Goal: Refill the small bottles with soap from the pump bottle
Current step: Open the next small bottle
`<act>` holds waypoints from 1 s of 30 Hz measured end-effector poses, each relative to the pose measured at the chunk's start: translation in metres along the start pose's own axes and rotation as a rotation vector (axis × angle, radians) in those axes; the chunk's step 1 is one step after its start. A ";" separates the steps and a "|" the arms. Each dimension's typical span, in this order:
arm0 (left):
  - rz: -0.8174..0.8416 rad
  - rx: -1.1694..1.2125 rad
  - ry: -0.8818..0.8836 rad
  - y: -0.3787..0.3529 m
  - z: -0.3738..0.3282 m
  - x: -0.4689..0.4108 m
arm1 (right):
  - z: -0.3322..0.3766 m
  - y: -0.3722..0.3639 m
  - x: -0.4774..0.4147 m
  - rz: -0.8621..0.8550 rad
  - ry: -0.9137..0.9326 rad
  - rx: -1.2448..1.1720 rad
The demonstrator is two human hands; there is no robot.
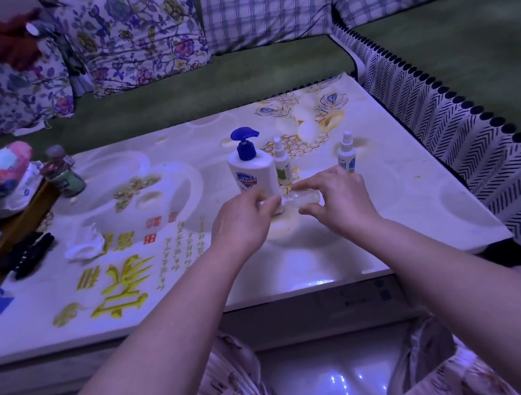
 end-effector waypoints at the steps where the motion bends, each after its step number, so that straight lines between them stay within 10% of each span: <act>1: 0.008 0.015 -0.003 -0.001 0.000 0.000 | -0.001 -0.001 0.000 0.005 -0.004 0.004; 30: -0.056 0.089 0.091 0.005 0.027 -0.009 | -0.034 0.004 -0.002 -0.174 -0.314 -0.328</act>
Point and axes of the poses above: each hand's wrist, its own x-axis away from the middle knuckle, its own y-axis out of the back of the hand, z = x × y, the point moved 3 cm from there along -x, towards the middle knuckle, and after that the axes turned 12 degrees about -x, right-handed, at the moved point
